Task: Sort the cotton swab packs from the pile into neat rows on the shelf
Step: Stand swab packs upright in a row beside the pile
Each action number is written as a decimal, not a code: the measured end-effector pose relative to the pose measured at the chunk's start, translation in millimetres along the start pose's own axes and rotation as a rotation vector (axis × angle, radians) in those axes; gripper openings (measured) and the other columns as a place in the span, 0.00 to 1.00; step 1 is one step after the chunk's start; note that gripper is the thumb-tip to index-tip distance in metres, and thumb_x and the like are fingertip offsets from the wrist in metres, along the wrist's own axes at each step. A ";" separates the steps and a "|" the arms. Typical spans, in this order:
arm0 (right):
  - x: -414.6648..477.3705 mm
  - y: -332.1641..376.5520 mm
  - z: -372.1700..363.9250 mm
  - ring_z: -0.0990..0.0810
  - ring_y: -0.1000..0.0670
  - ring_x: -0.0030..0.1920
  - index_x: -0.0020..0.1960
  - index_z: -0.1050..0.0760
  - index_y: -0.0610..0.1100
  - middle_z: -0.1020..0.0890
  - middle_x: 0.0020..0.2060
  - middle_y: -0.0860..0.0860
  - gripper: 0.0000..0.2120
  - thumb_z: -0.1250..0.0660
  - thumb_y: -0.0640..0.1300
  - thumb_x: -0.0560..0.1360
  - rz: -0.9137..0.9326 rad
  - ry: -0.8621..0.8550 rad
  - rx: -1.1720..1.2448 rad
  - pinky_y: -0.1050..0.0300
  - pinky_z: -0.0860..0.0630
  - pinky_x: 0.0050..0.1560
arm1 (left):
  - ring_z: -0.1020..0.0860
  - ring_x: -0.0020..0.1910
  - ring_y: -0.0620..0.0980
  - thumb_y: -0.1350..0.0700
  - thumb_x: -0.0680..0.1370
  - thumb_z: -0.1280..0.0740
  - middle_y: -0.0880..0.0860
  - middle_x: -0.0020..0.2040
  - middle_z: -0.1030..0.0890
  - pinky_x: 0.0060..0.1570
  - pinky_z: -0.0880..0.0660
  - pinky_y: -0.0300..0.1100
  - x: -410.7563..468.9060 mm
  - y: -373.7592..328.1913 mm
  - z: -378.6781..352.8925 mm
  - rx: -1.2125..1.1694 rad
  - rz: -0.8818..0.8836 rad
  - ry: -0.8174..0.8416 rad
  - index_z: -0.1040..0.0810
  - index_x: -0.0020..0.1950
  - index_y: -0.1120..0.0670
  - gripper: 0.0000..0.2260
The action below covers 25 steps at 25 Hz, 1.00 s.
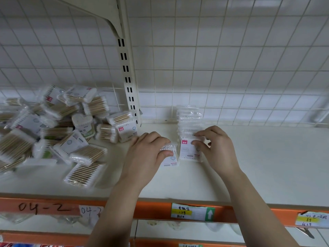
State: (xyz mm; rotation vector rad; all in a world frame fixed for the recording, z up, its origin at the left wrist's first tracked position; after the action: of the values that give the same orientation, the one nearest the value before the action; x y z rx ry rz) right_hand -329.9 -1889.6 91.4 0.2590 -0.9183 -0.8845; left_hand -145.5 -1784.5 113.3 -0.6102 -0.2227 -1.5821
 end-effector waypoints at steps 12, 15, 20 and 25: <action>-23.9 -37.4 33.0 0.24 0.51 0.42 0.51 0.19 0.45 0.24 0.44 0.54 0.11 0.29 0.35 0.70 -0.092 0.027 -0.107 0.53 0.23 0.41 | 0.26 0.45 0.49 0.46 0.72 0.34 0.46 0.45 0.25 0.48 0.31 0.43 19.3 -38.9 -34.0 -0.148 -0.066 0.006 0.18 0.51 0.50 0.12; -26.4 -43.3 35.4 0.24 0.51 0.42 0.51 0.19 0.45 0.23 0.44 0.54 0.12 0.31 0.33 0.70 -0.120 0.048 -0.118 0.55 0.24 0.42 | 0.26 0.45 0.49 0.46 0.72 0.34 0.46 0.44 0.25 0.48 0.30 0.43 21.2 -43.5 -38.2 -0.160 -0.070 0.000 0.18 0.51 0.50 0.12; -30.8 -48.2 36.6 0.25 0.53 0.39 0.51 0.19 0.45 0.25 0.44 0.56 0.12 0.32 0.34 0.70 -0.150 0.070 -0.117 0.57 0.25 0.41 | 0.27 0.44 0.49 0.47 0.72 0.32 0.47 0.44 0.25 0.48 0.29 0.44 23.4 -48.6 -43.7 -0.186 -0.064 0.004 0.18 0.50 0.51 0.12; -32.2 -48.4 33.6 0.25 0.53 0.39 0.51 0.19 0.45 0.22 0.46 0.53 0.12 0.32 0.35 0.71 -0.165 0.094 -0.100 0.60 0.28 0.41 | 0.28 0.47 0.47 0.55 0.71 0.26 0.46 0.45 0.23 0.48 0.32 0.34 19.5 -44.4 -38.9 -0.255 -0.041 -0.045 0.19 0.48 0.54 0.09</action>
State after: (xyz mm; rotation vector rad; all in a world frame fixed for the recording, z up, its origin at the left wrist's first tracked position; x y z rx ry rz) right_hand -392.3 -1890.4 66.8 0.2904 -0.7705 -1.0592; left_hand -198.0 -1815.1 100.3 -0.8441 -0.0669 -1.6508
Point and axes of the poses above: each hand's wrist, its own x-axis towards the middle knuckle, its own z-axis out of the back of the hand, y = z × x, the point moved 4 cm from there along x, towards the middle knuckle
